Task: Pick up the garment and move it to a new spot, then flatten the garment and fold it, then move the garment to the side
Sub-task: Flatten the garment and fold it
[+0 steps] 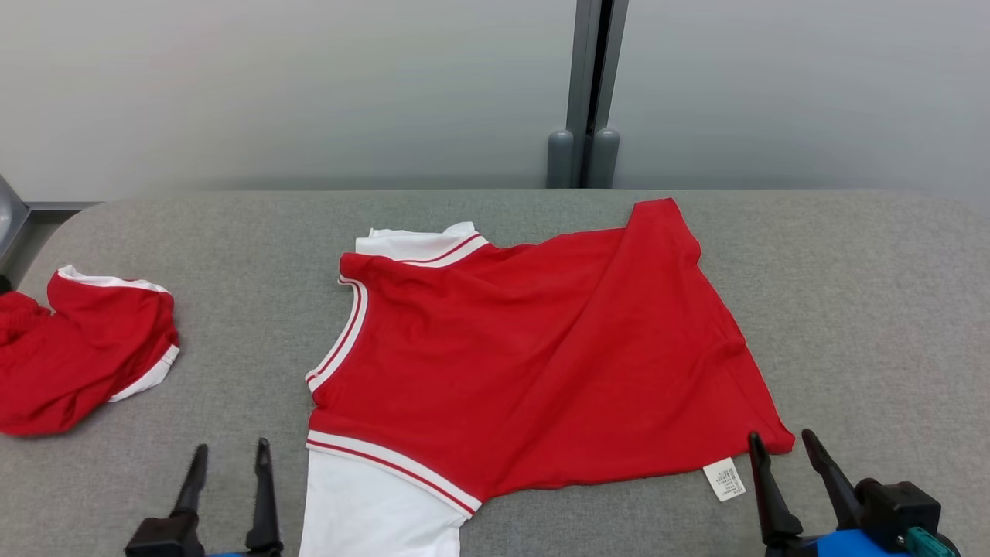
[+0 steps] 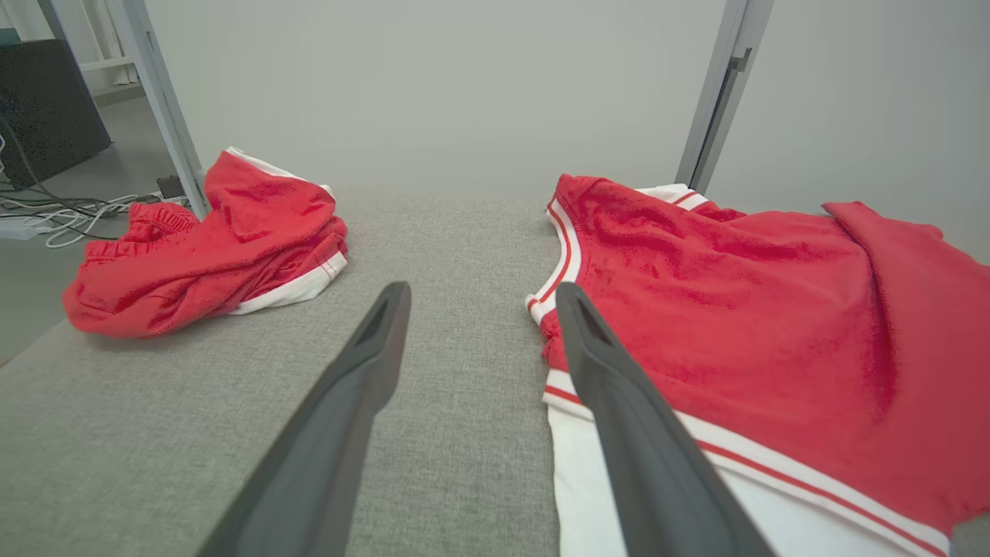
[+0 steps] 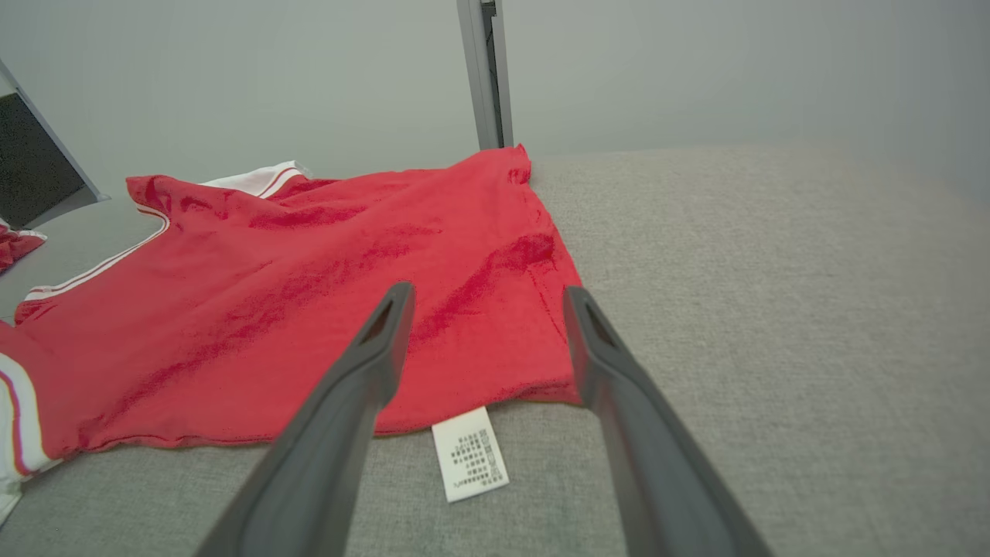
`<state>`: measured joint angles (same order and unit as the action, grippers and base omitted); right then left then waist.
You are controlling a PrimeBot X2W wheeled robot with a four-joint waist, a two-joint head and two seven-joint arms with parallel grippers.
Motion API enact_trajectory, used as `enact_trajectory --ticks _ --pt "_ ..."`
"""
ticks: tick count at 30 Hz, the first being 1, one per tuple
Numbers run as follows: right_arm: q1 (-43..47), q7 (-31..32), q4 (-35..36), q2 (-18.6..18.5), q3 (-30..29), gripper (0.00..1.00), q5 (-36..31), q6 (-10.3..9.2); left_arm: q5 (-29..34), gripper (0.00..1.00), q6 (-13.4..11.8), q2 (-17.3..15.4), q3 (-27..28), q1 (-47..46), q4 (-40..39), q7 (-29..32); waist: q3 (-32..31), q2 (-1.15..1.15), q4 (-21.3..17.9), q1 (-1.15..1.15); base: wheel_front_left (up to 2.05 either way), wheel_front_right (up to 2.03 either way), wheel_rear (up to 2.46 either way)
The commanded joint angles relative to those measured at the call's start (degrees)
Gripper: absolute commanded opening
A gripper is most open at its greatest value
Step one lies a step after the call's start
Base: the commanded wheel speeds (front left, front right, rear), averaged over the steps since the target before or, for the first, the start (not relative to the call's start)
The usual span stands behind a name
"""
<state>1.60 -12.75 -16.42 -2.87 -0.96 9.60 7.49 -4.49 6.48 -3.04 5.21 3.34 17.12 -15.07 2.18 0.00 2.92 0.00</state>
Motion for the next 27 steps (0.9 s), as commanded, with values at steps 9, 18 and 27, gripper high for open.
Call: enact_trajectory --ticks 9,18,27 --pt "-3.4 -1.6 -8.5 -0.1 -4.1 1.00 -1.9 0.01 -1.2 1.00 0.7 0.1 -5.7 1.0 8.4 -0.1 1.6 0.00 0.2 0.00 0.00 0.00 0.00" --pt "-5.5 -2.4 -13.6 -0.1 -4.0 1.00 -1.0 0.01 -3.5 1.00 1.1 0.1 -8.6 0.3 15.6 -0.1 2.7 0.00 0.1 0.00 0.00 0.00 0.00" --pt "-8.7 -2.5 -19.4 -0.2 -4.7 1.00 0.0 0.01 -8.6 1.00 1.2 0.6 -14.7 -1.1 20.5 0.3 3.2 0.00 -0.4 0.00 0.00 0.00 0.00"
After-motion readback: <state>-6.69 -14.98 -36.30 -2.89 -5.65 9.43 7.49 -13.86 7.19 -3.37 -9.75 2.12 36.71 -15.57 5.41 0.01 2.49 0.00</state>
